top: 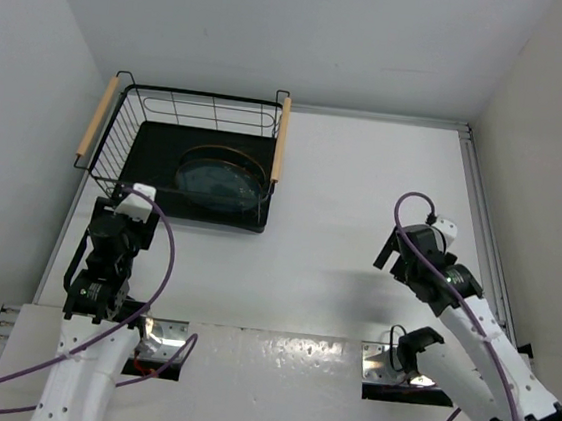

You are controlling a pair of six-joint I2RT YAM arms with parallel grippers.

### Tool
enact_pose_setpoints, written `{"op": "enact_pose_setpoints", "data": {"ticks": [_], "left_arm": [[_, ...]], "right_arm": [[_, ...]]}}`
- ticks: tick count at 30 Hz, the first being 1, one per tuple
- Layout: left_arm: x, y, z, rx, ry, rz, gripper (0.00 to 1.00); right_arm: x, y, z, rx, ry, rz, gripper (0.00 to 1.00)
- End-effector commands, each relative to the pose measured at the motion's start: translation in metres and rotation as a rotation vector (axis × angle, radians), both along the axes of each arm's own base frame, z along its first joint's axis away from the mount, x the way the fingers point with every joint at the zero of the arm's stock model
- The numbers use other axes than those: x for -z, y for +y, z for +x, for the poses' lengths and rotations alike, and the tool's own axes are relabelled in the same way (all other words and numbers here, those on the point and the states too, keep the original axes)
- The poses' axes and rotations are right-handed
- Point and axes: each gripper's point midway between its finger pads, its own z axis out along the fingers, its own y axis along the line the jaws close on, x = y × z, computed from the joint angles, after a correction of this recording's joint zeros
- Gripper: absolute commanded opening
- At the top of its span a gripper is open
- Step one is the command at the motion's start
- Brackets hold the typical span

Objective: Load the plates into the dish rack

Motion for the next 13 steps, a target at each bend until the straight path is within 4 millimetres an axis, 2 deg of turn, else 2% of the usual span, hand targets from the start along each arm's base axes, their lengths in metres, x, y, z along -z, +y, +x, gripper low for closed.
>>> {"op": "enact_pose_setpoints", "data": {"ticks": [1, 13], "left_arm": [[-0.0057, 0.0014, 0.0014, 0.002, -0.023, 0.008, 0.77], [-0.0032, -0.0048, 0.0026, 0.043, -0.012, 0.004, 0.77]], "right_arm": [[0.0043, -0.0020, -0.0124, 0.047, 0.002, 0.038, 1.00], [0.0100, 0.0048, -0.0125, 0.007, -0.032, 0.078, 1.00]]}}
